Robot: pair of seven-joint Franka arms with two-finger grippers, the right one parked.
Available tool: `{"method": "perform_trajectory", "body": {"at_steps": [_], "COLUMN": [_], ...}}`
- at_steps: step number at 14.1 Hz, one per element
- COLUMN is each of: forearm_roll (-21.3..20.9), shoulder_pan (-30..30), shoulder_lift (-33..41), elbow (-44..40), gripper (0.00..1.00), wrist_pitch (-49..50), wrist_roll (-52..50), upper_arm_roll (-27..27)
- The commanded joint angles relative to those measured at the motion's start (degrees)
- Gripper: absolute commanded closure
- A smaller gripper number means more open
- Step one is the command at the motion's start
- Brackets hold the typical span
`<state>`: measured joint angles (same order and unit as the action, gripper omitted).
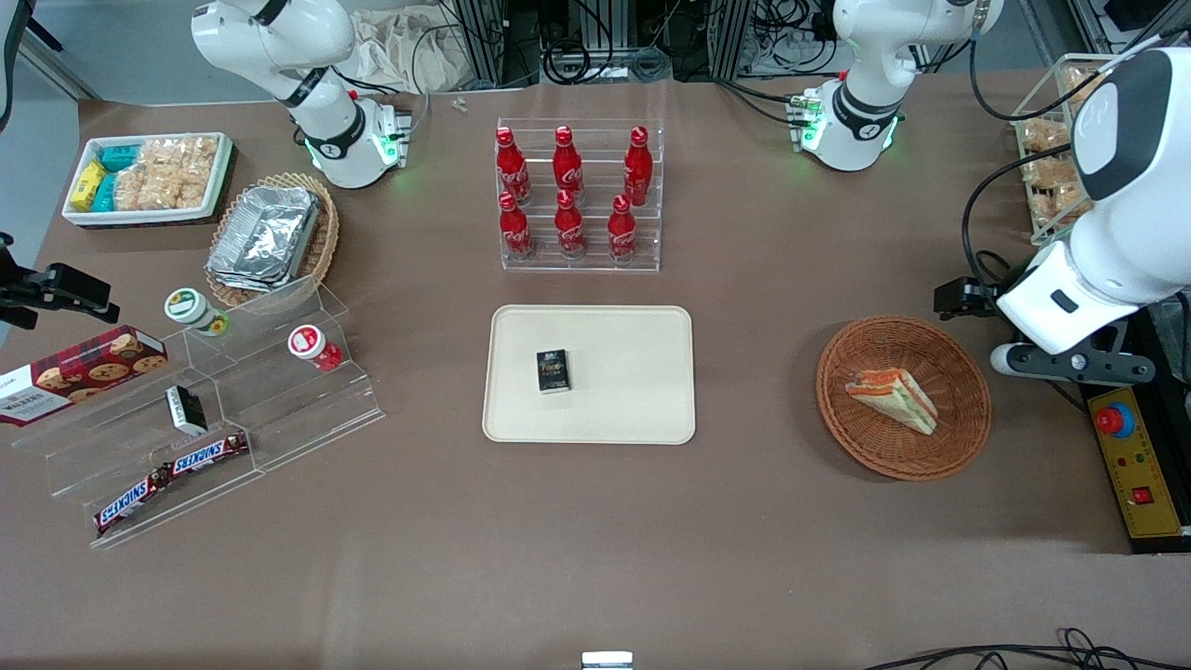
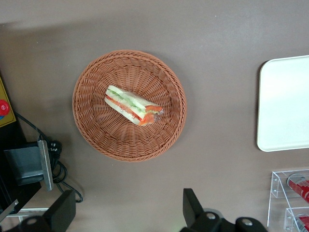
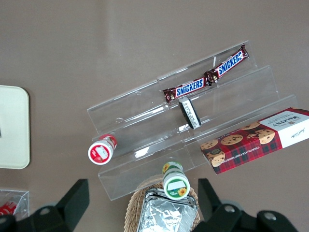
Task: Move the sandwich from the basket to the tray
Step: 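Move the left gripper over the wrapped sandwich in the wicker basket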
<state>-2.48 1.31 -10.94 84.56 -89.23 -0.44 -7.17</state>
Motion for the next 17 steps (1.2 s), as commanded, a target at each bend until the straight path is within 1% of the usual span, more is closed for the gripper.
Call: {"method": "perform_trajectory", "body": {"at_steps": [1, 4, 5, 6, 7, 10, 11, 13, 17], "forearm_roll": [0.46, 0.19, 0.11, -0.07, -0.33, -0.07, -0.07, 0.37, -0.07], "shoulder_pan": [0.45, 0.45, 0.45, 0.53, 0.53, 0.53, 0.45, 0.45, 0.53], "shoulder_lift": [-1.01, -2.42, -2.42, -2.33, -1.46, 3.19, 3.64, 3.29, -0.65], "elbow": [-2.21, -2.21, -0.90, 1.37, 4.00, 17.87, 21.22, 25.28, 28.37], "gripper": [0.00, 0.00, 0.00, 0.00, 0.00, 0.00, 0.00, 0.00, 0.00], "wrist_pitch": [1.86, 1.95, 1.69, 0.56, -3.11, -17.34, -21.30, -27.55, -34.24], "wrist_roll": [0.36, -0.17, -3.66, -8.48, -13.83, -26.06, -31.93, -43.37, -61.49], "upper_arm_roll": [0.31, 0.31, 0.40, 0.40, 0.40, 0.40, 0.48, 2.41, 4.70]}}
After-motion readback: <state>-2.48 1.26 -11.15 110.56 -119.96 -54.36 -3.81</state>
